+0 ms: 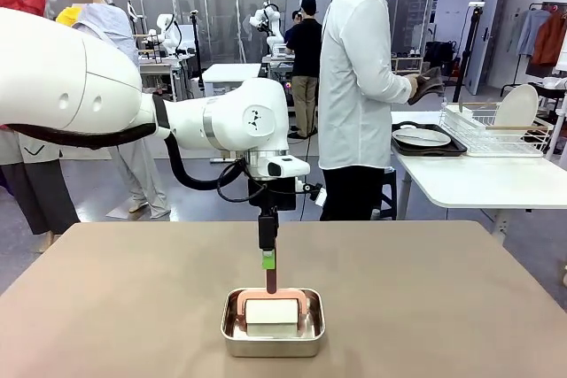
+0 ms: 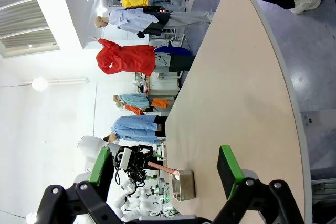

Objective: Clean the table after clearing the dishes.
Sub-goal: When the right (or left) Handle tray is removed, use the right hand (or left hand) to clean the right (or left) side of the table with the Lint Roller.

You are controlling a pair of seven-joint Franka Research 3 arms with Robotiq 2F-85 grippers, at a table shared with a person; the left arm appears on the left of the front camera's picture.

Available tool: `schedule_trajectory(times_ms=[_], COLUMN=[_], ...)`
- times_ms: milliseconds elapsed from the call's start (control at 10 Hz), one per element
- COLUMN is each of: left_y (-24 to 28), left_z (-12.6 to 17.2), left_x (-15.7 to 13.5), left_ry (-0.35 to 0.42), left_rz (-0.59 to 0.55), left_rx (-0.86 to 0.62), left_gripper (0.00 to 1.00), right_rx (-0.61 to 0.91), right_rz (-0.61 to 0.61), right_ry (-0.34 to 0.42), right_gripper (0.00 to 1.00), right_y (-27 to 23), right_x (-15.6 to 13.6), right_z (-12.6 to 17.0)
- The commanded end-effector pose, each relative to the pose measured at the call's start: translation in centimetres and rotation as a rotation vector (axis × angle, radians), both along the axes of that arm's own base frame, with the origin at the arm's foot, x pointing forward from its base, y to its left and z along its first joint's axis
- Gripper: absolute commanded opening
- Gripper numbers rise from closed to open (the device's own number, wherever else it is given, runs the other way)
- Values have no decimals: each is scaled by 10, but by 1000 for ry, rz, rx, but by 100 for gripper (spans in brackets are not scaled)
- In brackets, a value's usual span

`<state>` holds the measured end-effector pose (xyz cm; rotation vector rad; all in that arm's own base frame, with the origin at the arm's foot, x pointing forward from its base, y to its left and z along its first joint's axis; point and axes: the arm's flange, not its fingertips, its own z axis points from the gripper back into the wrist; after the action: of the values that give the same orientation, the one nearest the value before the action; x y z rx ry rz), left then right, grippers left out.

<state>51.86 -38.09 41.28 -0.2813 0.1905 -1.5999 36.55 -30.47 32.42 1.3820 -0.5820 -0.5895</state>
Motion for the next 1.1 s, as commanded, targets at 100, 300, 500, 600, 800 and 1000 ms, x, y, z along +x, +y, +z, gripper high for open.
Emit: schedule_trajectory(times_ms=[100, 300, 500, 600, 800, 1000], left_y=[-3, -2, -4, -4, -5, -5], left_z=[4, 3, 2, 2, 3, 2], left_x=[3, 3, 3, 3, 3, 3], left_ry=[45, 45, 51, 55, 57, 59], left_rz=[15, 19, 17, 17, 18, 19], left_rx=[5, 18, 19, 19, 23, 26], left_gripper=[92, 73, 54, 41, 22, 3], right_rx=[3, 3, 3, 3, 3, 3], right_rz=[-3, -3, -3, -3, -3, -3], right_ry=[-2, -2, -2, -2, -2, -2], right_gripper=[100, 100, 100, 100, 100, 100], right_y=[1, 1, 1, 1, 1, 1], right_x=[-1, -1, -1, -1, -1, -1], right_z=[4, 4, 4, 4, 4, 4])
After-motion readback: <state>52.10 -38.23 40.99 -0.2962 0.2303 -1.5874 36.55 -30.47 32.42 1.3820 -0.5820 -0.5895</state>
